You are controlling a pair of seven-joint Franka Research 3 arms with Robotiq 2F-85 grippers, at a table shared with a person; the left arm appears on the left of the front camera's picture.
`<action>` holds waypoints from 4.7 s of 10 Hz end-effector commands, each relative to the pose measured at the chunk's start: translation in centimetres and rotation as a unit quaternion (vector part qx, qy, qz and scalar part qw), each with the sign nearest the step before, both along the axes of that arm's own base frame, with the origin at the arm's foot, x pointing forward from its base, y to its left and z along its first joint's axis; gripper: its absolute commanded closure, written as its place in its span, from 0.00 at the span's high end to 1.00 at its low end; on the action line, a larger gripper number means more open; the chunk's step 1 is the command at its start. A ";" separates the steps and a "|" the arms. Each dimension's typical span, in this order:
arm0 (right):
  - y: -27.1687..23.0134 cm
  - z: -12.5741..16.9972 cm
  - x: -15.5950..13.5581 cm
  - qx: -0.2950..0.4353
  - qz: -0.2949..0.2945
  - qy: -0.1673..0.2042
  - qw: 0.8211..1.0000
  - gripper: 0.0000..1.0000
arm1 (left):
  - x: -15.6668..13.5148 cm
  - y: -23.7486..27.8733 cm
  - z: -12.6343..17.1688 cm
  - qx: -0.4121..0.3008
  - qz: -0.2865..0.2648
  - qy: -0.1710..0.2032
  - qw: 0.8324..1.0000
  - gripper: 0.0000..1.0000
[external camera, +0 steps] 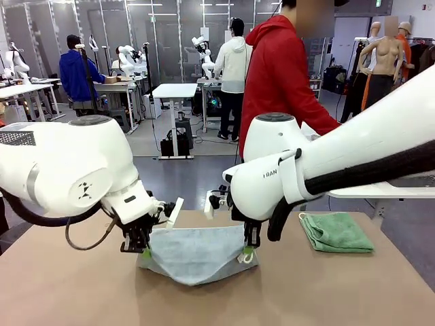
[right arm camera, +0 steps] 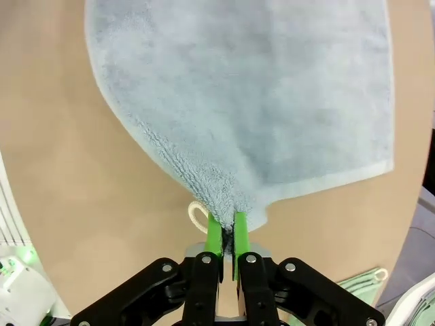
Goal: Fold the towels and place them in the basket.
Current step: When a person lays out a Towel with hook on the table, fold it in half twice.
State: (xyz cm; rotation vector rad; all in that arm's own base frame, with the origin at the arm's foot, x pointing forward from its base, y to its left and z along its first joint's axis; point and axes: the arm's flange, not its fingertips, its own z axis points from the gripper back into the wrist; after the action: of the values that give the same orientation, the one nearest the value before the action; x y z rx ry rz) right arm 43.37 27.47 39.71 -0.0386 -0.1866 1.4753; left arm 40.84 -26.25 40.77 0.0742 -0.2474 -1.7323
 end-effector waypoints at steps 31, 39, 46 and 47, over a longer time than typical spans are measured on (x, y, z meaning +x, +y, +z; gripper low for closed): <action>-1.5 -6.1 18.0 -0.025 0.036 -0.038 0.998 0.28 | 21.3 6.0 -6.1 -0.021 0.063 0.031 0.997 0.26; -2.8 1.9 11.7 0.028 -0.005 -0.020 0.999 1.00 | 13.4 6.1 2.9 -0.065 0.106 0.121 0.985 1.00; -5.4 8.0 3.3 0.200 -0.302 0.026 0.932 1.00 | 9.3 10.7 9.2 -0.162 0.039 0.114 0.979 1.00; -5.7 8.6 2.3 0.210 -0.358 0.036 0.909 1.00 | 9.5 11.4 9.3 -0.176 0.035 0.123 0.976 1.00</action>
State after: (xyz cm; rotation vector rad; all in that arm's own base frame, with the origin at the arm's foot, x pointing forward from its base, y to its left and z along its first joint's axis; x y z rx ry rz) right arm 47.06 20.92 47.89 0.2522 -0.3388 0.8388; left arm 50.20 -15.23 50.04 -0.3031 -0.3541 -1.5690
